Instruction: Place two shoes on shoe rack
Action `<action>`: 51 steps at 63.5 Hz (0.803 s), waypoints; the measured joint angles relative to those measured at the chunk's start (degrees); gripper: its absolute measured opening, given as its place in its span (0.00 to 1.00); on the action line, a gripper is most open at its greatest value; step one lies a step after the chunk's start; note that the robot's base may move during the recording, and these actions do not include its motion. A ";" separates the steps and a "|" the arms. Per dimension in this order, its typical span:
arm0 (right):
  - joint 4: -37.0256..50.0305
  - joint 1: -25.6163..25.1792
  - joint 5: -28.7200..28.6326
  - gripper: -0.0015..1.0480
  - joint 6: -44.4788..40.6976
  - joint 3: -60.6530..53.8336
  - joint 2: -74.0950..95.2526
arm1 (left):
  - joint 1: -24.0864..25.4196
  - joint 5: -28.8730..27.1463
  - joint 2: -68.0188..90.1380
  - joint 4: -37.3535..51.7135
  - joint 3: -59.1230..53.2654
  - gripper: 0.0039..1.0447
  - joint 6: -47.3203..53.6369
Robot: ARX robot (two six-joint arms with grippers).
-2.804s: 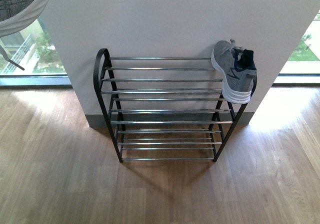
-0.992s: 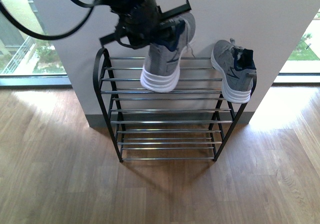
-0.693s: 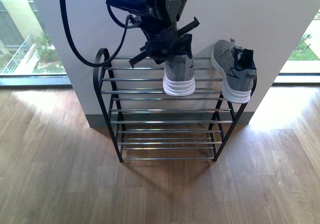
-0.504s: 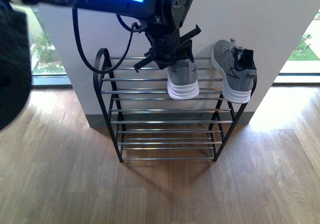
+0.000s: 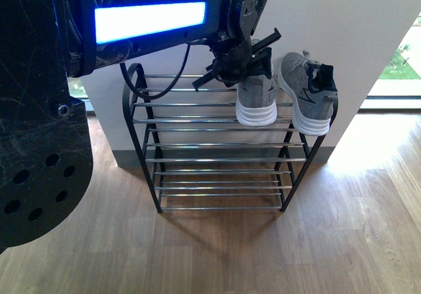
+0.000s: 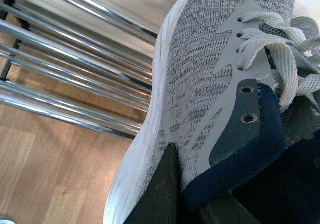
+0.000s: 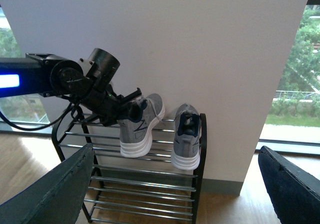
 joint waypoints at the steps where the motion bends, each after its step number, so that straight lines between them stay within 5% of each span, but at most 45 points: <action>1: 0.00 0.00 -0.02 0.91 0.00 0.00 0.00 | 0.00 0.00 0.00 -0.02 0.00 0.01 0.00; 34: 0.00 0.00 -0.02 0.91 0.00 0.00 0.00 | -0.15 -0.11 2.69 -0.85 0.09 0.02 2.27; 51: 0.00 0.00 -0.02 0.91 0.02 0.00 0.00 | -0.37 -0.94 2.78 -1.01 0.42 0.45 1.68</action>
